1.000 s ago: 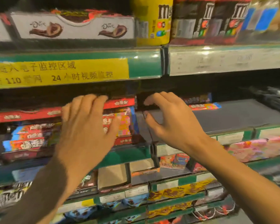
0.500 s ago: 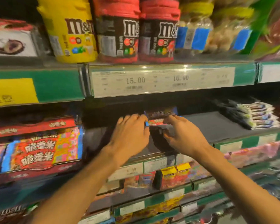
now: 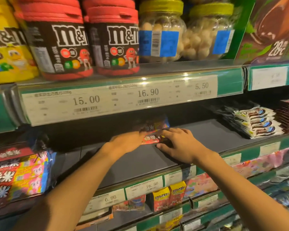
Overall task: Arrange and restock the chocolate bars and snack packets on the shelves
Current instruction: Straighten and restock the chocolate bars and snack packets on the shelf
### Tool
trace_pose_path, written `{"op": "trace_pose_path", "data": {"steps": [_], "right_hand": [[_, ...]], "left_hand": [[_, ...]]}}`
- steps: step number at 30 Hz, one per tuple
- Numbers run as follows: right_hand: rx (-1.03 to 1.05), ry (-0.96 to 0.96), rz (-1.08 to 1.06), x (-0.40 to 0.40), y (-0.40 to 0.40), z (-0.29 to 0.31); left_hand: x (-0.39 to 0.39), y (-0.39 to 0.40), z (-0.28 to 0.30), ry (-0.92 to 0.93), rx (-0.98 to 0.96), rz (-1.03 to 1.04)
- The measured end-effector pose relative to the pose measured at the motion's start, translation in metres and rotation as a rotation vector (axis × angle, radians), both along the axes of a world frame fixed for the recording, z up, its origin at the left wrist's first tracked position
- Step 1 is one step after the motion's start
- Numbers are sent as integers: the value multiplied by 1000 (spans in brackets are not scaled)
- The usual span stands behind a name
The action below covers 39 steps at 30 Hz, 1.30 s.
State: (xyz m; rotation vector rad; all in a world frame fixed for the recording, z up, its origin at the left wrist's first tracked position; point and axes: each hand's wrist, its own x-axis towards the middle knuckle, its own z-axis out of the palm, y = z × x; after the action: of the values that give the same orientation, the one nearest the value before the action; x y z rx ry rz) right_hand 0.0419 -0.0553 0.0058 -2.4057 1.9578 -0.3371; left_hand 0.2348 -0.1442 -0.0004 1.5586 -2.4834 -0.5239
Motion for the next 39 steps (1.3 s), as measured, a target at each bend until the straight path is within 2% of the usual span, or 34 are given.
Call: {"op": "trace_pose_path", "data": {"steps": [4,10,14,17,22,27,33,36,39], "right_hand": [[-19,8,25,-10,12,2],[20,43,72,-10,25,6],[-47,72,87,-13,33,5],[-81,58,81,-13,37,5],[-77,13,70,-9,46,7],[-96,-53,44,-3,58,9],[-106,-112,7,21,79,20],[-174,-138,24,41,94,33],[-255,-197,60,69,110,47]], "left_hand": [[16,10,6,-74,22,-61],[39,36,12,-92,-139,-147],[58,43,9,-118,-187,-135],[63,54,10,-204,-248,-141],[63,64,12,-221,-345,-141],[71,78,13,-202,-347,-113],[94,100,30,-145,-455,-52],[114,119,43,-98,-563,-38],[144,141,55,-56,-764,-48]]}}
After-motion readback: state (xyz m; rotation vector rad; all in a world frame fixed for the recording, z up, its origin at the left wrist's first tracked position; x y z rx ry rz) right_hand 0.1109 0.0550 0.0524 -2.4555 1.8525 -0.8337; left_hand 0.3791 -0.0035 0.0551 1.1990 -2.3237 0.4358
